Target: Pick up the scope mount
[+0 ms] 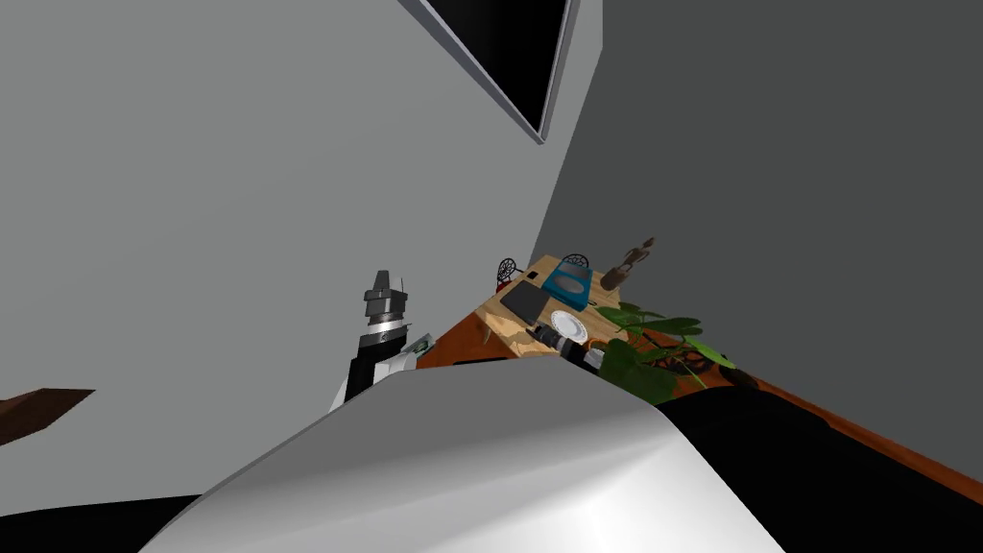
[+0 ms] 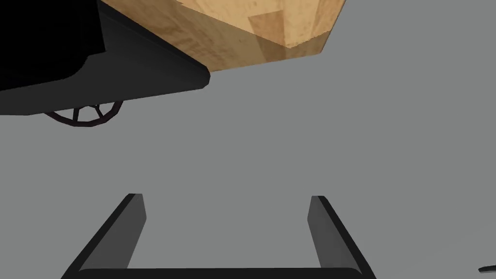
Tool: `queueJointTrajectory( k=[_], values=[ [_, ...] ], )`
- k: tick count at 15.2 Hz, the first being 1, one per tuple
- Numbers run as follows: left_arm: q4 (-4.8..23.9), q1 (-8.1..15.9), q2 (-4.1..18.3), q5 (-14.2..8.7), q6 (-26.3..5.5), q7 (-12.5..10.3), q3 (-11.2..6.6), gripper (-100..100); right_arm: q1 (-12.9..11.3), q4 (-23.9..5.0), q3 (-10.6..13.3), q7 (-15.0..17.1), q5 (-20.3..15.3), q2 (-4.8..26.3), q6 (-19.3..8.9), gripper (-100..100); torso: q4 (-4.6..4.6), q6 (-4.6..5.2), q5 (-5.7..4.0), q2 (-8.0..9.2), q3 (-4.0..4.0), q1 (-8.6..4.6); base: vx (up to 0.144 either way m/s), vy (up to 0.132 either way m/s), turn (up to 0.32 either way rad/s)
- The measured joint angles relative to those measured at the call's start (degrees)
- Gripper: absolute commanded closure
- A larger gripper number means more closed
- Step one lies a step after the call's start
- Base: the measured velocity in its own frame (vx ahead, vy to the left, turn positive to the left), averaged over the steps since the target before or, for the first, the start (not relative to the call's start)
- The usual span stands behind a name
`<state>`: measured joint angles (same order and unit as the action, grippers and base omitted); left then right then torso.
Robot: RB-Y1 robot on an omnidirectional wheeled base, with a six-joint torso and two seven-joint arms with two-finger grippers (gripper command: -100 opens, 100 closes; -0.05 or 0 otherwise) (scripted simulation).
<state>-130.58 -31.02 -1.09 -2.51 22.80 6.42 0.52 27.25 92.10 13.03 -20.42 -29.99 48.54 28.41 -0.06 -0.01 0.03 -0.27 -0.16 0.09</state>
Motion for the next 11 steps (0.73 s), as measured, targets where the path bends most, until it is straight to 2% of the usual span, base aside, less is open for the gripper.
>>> queueJointTrajectory(
  k=[5, 7, 11],
  values=[
    [0.0, 0.0, 0.0, 0.0, 0.0, 0.0, 0.0, 0, -0.32, -4.54, 1.61, -0.98, -2.28, 5.19, 0.2, -100, 0.02, 0.0, 0.01, 0.07, 0.04, 0.05, 0.038, 0.008, 0.15],
    [0.0, 0.0, 0.0, 0.0, 0.0, 0.0, 0.0, 0, -0.81, -6.12, 3.15, -1.47, -3.78, 7.06, -0.68, -100, 0.02, 0.0, 0.0, 0.07, 0.04, 0.05, 0.034, 0.012, 0.153],
    [0.0, 0.01, -0.01, 0.0, 0.0, 0.0, 0.01, 0, -0.31, -10.84, 5.29, -3.83, -6.61, 11.08, -0.29, -100, 0.05, -0.06, 0.14, 0.07, 0.05, 0.0, 0.027, 0.036, 0.166]
  ],
)
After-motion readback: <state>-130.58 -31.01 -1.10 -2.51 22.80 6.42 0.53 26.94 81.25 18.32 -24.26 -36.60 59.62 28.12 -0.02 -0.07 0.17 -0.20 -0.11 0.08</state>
